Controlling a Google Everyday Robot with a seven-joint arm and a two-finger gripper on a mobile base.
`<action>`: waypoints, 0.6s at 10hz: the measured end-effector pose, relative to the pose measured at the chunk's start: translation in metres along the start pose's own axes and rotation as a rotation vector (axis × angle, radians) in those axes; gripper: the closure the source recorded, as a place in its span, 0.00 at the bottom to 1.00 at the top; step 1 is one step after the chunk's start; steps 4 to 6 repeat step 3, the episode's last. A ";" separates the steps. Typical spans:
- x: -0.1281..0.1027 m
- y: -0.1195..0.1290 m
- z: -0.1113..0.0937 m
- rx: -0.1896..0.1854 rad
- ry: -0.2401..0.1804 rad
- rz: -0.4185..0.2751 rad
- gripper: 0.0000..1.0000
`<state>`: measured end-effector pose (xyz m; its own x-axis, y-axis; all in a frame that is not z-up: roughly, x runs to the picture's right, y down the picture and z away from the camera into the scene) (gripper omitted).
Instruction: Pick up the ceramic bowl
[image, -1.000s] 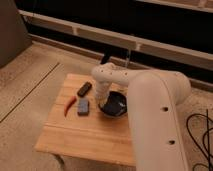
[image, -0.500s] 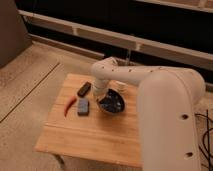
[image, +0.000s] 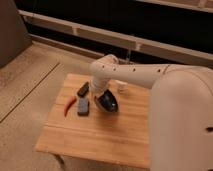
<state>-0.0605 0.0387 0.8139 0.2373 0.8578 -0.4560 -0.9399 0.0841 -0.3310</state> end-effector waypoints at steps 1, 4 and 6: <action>0.001 -0.001 -0.005 0.011 -0.010 0.006 1.00; 0.000 -0.002 -0.006 0.013 -0.012 0.006 1.00; 0.000 -0.002 -0.006 0.013 -0.012 0.006 1.00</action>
